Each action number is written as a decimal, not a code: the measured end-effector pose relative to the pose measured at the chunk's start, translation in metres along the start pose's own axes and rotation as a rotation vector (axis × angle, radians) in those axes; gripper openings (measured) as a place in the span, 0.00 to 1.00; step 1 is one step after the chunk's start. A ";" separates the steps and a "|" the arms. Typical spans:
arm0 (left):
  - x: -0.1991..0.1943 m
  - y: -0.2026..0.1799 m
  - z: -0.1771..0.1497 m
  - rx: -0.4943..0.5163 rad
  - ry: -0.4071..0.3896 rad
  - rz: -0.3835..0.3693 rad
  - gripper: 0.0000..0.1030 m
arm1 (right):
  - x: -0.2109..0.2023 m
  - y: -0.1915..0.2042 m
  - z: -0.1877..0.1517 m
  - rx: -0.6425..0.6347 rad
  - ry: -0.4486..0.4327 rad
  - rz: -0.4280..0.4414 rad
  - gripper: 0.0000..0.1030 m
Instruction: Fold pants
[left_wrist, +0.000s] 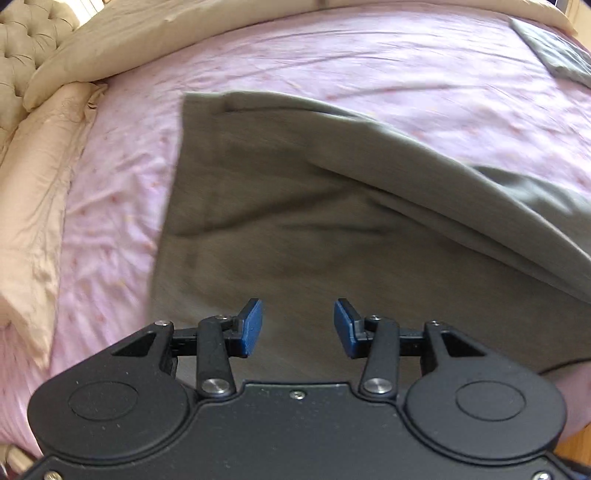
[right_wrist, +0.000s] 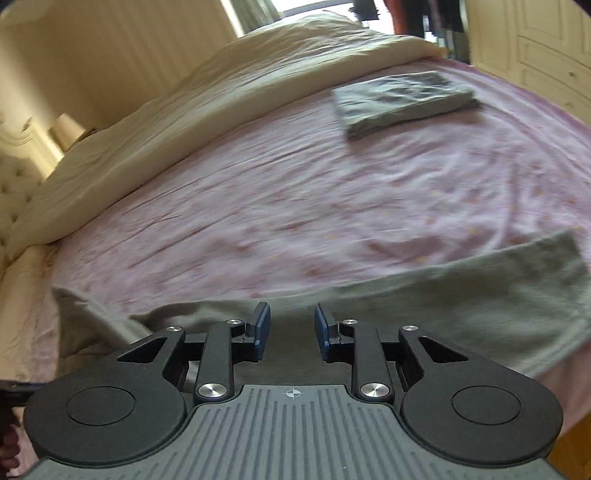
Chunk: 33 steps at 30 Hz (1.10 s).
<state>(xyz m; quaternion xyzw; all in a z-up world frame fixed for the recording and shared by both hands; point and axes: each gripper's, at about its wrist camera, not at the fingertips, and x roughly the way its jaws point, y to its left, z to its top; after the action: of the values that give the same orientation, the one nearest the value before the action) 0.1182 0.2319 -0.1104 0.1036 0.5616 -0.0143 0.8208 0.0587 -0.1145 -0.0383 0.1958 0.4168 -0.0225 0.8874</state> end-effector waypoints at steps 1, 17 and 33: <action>0.008 0.012 0.006 0.003 0.002 0.005 0.51 | 0.011 0.026 0.001 -0.029 0.009 0.032 0.27; 0.108 0.109 0.037 -0.047 0.135 -0.056 0.61 | 0.142 0.251 0.023 -0.471 0.196 0.226 0.32; 0.116 0.135 0.034 -0.057 0.135 -0.125 0.63 | 0.242 0.316 0.032 -0.738 0.436 0.284 0.44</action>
<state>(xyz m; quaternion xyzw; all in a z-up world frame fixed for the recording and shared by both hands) 0.2106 0.3681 -0.1853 0.0457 0.6211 -0.0425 0.7812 0.3038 0.1950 -0.0970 -0.0786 0.5433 0.2913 0.7834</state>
